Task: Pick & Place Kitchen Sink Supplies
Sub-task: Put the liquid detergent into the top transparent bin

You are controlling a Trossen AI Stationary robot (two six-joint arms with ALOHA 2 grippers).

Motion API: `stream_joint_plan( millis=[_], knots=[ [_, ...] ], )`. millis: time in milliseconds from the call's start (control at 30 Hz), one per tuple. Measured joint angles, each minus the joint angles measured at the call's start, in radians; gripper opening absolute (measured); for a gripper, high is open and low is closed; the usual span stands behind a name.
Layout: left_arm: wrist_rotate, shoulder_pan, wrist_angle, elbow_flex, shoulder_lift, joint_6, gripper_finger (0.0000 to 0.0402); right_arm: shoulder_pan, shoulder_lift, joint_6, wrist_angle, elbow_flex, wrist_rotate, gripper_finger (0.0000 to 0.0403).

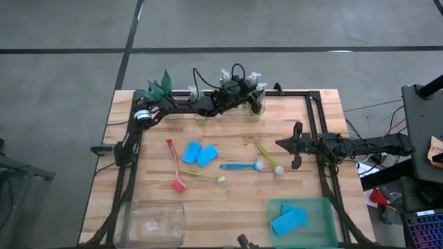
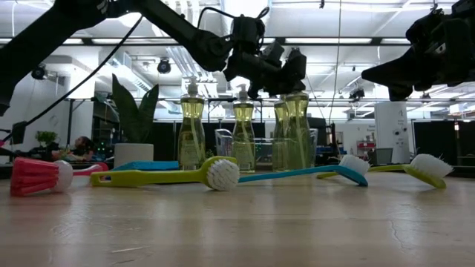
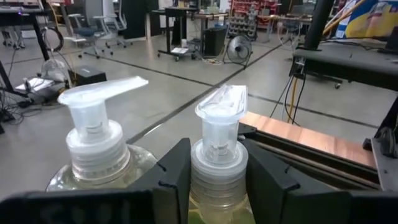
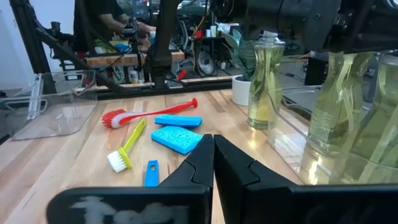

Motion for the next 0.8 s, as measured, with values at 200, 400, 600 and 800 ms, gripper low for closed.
stream_joint_plan(
  millis=[200,400,600,800],
  knots=[
    [0.000,-0.008,0.001,0.000,0.000,0.046,0.0150,0.000,0.000,0.001,0.000,0.000,0.000,0.0009],
    [0.000,-0.010,-0.006,0.016,0.000,0.063,0.0171,0.000,0.000,0.001,0.000,0.000,0.000,0.0009],
    [0.000,-0.011,-0.016,0.035,-0.017,0.068,0.0176,0.000,0.000,0.000,0.000,0.000,0.000,0.0009],
    [-0.001,-0.011,-0.069,0.039,-0.113,0.122,0.0176,0.000,-0.002,0.000,0.000,0.000,0.000,0.0009]
  ],
)
